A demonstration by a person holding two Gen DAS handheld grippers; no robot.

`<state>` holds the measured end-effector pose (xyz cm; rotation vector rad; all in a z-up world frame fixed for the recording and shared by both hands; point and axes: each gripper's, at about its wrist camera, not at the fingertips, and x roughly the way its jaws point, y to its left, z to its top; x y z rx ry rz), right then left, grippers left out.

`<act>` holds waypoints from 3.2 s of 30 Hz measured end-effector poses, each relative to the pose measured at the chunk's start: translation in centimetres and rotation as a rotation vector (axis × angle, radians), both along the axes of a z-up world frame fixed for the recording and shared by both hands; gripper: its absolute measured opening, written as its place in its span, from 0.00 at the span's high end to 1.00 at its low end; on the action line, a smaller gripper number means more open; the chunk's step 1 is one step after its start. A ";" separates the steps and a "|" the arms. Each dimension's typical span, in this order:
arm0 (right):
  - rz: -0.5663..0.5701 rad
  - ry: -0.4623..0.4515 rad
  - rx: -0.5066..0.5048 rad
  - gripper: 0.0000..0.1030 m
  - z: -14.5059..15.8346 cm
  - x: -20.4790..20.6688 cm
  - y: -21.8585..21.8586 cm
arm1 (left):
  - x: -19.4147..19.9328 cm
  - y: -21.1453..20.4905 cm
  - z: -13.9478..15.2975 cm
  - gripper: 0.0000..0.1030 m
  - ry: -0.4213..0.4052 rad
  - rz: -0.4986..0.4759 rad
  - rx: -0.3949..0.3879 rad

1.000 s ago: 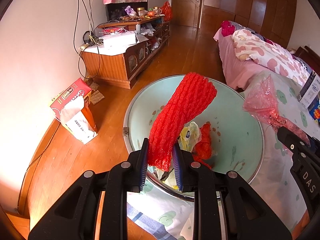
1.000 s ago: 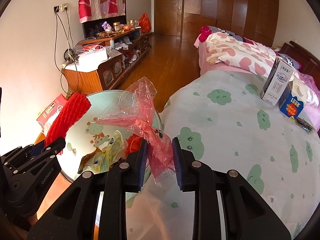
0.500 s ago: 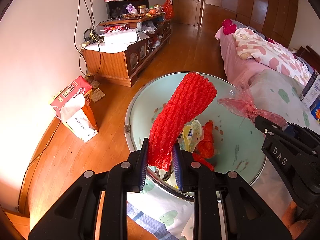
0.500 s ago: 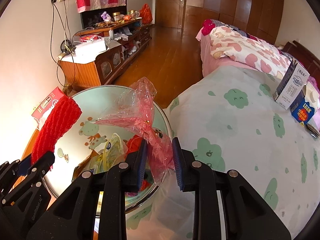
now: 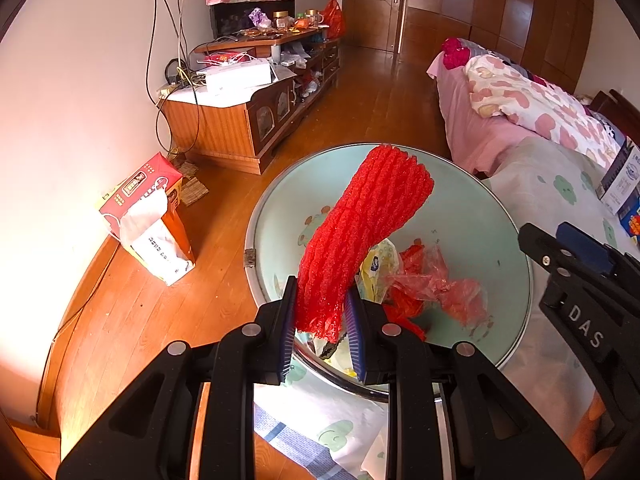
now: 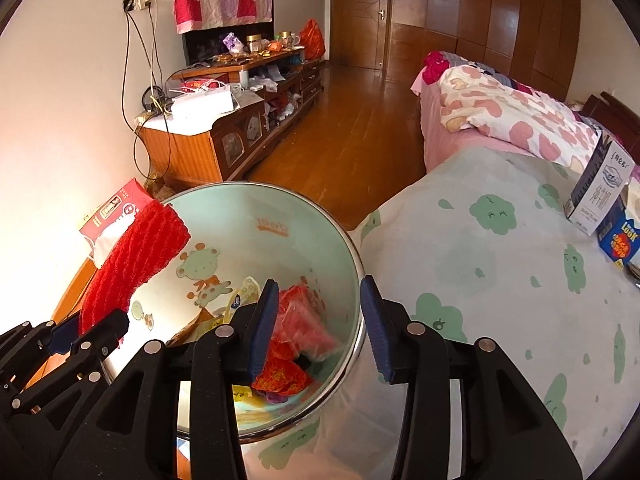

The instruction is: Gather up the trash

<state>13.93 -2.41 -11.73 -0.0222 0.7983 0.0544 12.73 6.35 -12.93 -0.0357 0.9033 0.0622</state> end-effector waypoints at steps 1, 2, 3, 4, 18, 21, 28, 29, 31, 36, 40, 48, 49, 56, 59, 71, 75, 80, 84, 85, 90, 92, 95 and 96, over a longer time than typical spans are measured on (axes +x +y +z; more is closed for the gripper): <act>-0.006 -0.004 0.001 0.59 0.0 -0.2 0.3 | 0.0 0.0 0.0 0.78 0.001 -0.002 0.000; -0.014 -0.008 0.004 0.59 0.1 -0.4 0.2 | 0.0 -0.1 0.0 0.78 0.001 -0.005 0.001; -0.026 -0.013 0.014 0.59 0.2 -0.8 0.0 | 0.0 -0.2 0.0 0.78 0.002 -0.007 0.001; -0.034 -0.015 0.021 0.59 0.3 -1.2 -0.2 | 0.0 -0.3 0.0 0.78 0.001 -0.010 0.001; -0.100 -0.035 0.062 0.58 1.9 -5.5 -4.3 | -0.4 -1.1 -0.1 0.75 0.000 -0.043 0.016; -0.105 -0.035 0.069 0.58 1.8 -6.0 -4.6 | -0.5 -1.1 0.0 0.63 -0.006 -0.038 0.024; -0.108 -0.040 0.080 0.58 1.8 -6.5 -4.6 | -0.7 -1.0 0.5 0.35 -0.029 -0.024 0.031; -0.109 -0.043 0.083 0.58 1.8 -6.5 -4.6 | -0.7 -1.1 0.5 0.32 -0.031 -0.022 0.034; -0.112 -0.049 0.087 0.58 1.9 -6.7 -4.6 | -0.9 -1.0 0.7 0.25 -0.034 -0.017 0.037; -0.120 -0.051 0.098 0.40 2.1 -6.7 -4.7 | -1.5 -0.3 1.2 0.11 -0.038 0.033 0.072; -0.117 -0.047 0.113 0.20 2.2 -6.9 -4.8 | -2.6 0.9 1.4 0.09 -0.029 0.060 0.100; -0.089 -0.047 0.113 0.16 2.7 -8.7 -4.3 | -6.0 2.6 2.8 0.09 -0.062 0.094 0.155; -0.085 -0.053 0.114 0.16 2.8 -9.1 -4.2 | -6.6 2.6 3.3 0.09 -0.078 0.089 0.154; -0.082 -0.111 0.129 0.16 4.3 -11.9 -4.1 | -10.1 2.0 6.7 0.06 -0.171 0.074 0.137; -0.087 -0.153 0.132 0.16 5.2 -13.2 -4.2 | -11.4 1.9 8.2 0.06 -0.212 0.068 0.124; -0.159 -0.348 0.129 0.15 8.6 -18.1 -5.8 | -16.2 0.9 13.1 0.06 -0.396 0.066 0.137; -0.180 -0.410 0.126 0.12 9.5 -19.7 -6.4 | -17.3 0.3 14.2 0.06 -0.438 0.046 0.143; -0.180 -0.447 0.116 0.12 10.3 -20.8 -6.8 | -17.7 -0.1 14.6 0.06 -0.450 0.032 0.143; -0.184 -0.453 0.117 0.12 10.9 -21.3 -6.9 | -17.8 0.0 14.5 0.06 -0.451 0.034 0.140; -0.184 -0.453 0.117 0.12 10.9 -21.3 -6.9 | -17.8 0.0 14.5 0.06 -0.449 0.035 0.139; -0.187 -0.446 0.118 0.12 11.3 -21.6 -6.8 | -17.9 -0.1 14.5 0.06 -0.449 0.027 0.134; -0.186 -0.445 0.117 0.12 11.3 -21.8 -6.7 | -17.9 -0.2 14.4 0.06 -0.450 0.023 0.136; -0.187 -0.441 0.117 0.12 11.5 -22.0 -6.7 | -17.9 -0.3 14.4 0.06 -0.449 0.020 0.138; -0.187 -0.444 0.118 0.12 11.4 -21.9 -6.7 | -17.9 -0.3 14.4 0.06 -0.449 0.021 0.137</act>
